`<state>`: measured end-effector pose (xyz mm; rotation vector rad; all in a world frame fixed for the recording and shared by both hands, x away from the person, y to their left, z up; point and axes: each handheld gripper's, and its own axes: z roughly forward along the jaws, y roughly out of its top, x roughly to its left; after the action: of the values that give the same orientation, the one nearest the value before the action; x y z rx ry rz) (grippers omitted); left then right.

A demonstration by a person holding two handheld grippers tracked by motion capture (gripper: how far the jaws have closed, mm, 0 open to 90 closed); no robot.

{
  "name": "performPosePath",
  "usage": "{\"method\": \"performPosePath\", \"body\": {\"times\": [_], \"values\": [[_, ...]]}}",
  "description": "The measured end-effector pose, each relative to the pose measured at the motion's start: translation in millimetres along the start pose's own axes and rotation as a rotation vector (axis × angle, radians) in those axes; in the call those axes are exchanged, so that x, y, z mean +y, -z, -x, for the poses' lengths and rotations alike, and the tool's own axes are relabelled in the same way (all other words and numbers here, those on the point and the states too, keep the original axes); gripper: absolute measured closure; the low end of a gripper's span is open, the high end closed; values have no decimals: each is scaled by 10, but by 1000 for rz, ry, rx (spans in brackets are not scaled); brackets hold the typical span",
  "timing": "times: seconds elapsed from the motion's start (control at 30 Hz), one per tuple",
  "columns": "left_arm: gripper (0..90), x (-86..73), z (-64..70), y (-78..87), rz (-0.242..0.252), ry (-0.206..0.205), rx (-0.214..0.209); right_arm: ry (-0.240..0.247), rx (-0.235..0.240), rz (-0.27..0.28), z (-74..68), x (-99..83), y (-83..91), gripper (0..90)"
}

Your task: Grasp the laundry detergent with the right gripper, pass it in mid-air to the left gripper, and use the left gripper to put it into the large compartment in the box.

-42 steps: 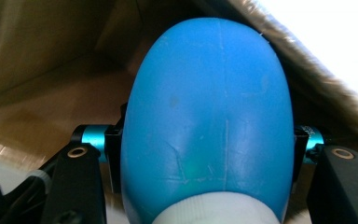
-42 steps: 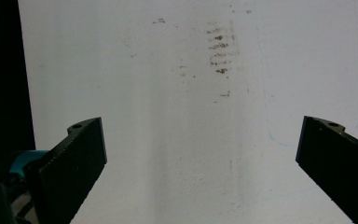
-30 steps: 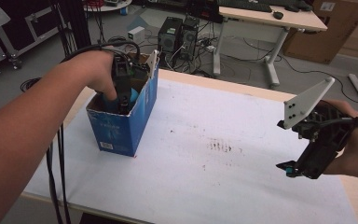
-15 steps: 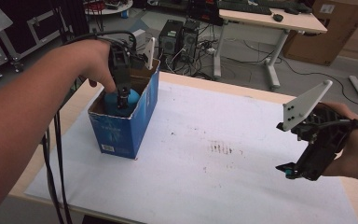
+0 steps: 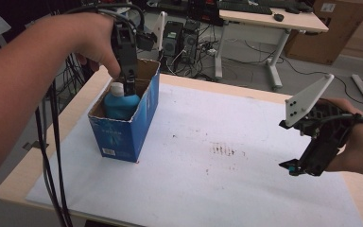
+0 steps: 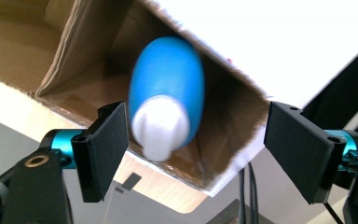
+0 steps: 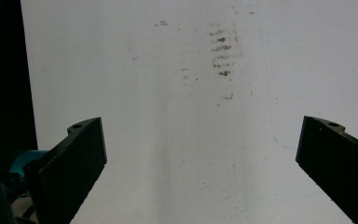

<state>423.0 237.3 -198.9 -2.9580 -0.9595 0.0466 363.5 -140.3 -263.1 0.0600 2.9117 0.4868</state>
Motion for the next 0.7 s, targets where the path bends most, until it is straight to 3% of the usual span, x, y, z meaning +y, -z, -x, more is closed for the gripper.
{"method": "performPosePath", "body": {"times": [0.33, 0.7], "values": [[163, 210, 425, 114, 2, -184, -19, 25, 25, -14, 70, 112, 83, 6], [106, 338, 711, 51, -3, -340, -59, 56, 62, -115, 198, 159, 58, 6]]}}
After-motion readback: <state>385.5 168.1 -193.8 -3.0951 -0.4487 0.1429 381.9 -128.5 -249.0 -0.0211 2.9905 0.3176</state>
